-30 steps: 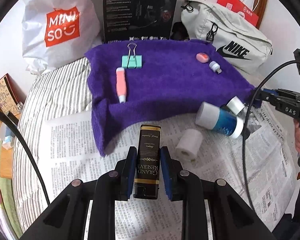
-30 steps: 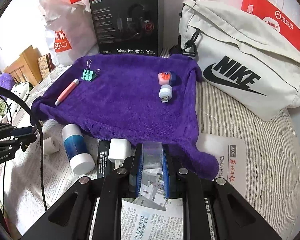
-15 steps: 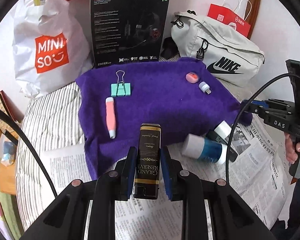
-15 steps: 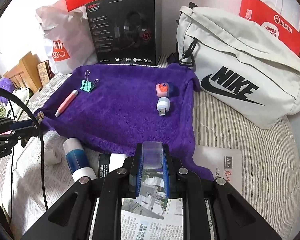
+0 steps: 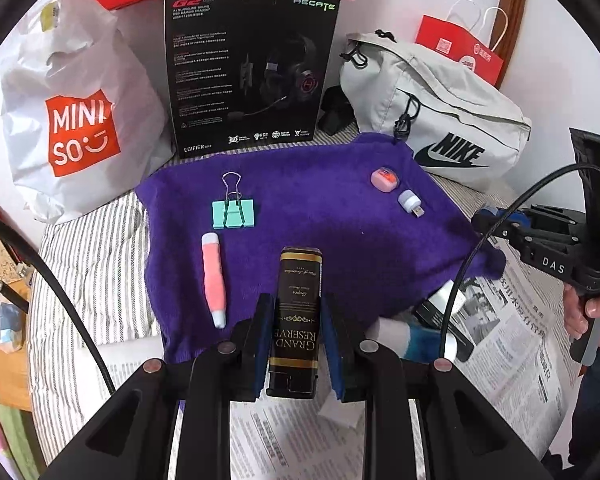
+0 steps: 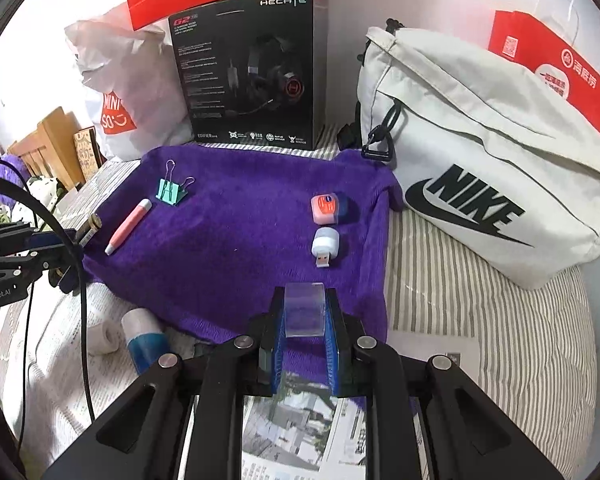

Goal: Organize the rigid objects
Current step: 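Carry the bottle in the left tool while the right tool carries the clear piece onto the towel, then open the left tool beside the marker while the right tool releases the clear piece below the bulb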

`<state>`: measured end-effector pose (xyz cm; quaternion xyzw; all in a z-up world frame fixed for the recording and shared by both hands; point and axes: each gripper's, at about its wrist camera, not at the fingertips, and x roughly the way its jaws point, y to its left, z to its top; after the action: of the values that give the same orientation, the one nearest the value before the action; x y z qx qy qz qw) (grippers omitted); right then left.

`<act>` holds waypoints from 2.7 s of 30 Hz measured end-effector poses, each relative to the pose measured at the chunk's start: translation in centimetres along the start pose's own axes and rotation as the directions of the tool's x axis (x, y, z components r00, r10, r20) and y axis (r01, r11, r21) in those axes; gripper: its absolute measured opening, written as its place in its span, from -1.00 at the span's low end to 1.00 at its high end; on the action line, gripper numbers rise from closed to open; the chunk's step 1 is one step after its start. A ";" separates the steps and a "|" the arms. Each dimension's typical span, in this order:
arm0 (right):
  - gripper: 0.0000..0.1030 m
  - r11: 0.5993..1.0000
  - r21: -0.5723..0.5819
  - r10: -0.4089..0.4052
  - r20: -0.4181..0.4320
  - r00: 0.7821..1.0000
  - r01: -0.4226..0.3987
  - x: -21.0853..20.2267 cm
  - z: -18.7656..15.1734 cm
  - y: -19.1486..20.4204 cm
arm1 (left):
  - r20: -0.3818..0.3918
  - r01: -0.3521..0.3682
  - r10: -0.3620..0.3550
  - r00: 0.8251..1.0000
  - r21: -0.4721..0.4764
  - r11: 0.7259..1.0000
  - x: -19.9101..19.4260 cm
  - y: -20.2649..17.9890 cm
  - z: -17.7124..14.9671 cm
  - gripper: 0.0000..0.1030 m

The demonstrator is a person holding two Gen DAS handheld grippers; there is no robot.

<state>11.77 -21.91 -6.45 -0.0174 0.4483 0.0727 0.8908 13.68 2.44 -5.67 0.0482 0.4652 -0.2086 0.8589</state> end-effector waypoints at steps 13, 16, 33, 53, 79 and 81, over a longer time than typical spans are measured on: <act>-0.67 1.000 -0.009 -0.009 -0.056 0.998 0.008 4.2 1.1 -1.0 | -0.043 0.015 -0.015 0.999 -0.011 1.000 4.0 1.2 2.4 -0.55; -0.67 1.000 -0.013 -0.004 -0.069 0.998 0.004 5.2 1.3 -1.1 | -0.058 0.017 -0.018 0.998 -0.014 1.000 5.1 1.4 2.7 -0.55; -0.67 0.999 -0.038 0.016 -0.122 0.992 -0.020 8.3 1.8 -0.8 | -0.132 -0.062 0.054 0.990 -0.062 0.996 9.1 3.5 3.4 -0.55; -0.58 0.998 -0.067 0.009 -0.117 0.993 -0.017 8.9 1.3 -0.8 | -0.150 -0.130 0.131 0.980 0.016 0.991 10.1 2.5 3.5 -0.51; 0.14 1.000 -0.003 0.000 -0.004 1.000 0.000 -4.0 -2.0 1.4 | -0.075 -0.088 0.094 0.993 0.074 0.993 1.4 -0.6 -0.5 0.06; 0.18 1.000 -0.004 -0.006 -0.001 1.000 0.006 -4.7 -2.7 1.6 | -0.076 -0.089 0.094 0.993 0.069 0.994 0.9 -0.9 -1.5 0.06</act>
<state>6.62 -21.17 -4.22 -0.0205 0.4484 0.0708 0.8908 12.63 1.76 -7.17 0.1058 0.4891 -0.1820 0.8465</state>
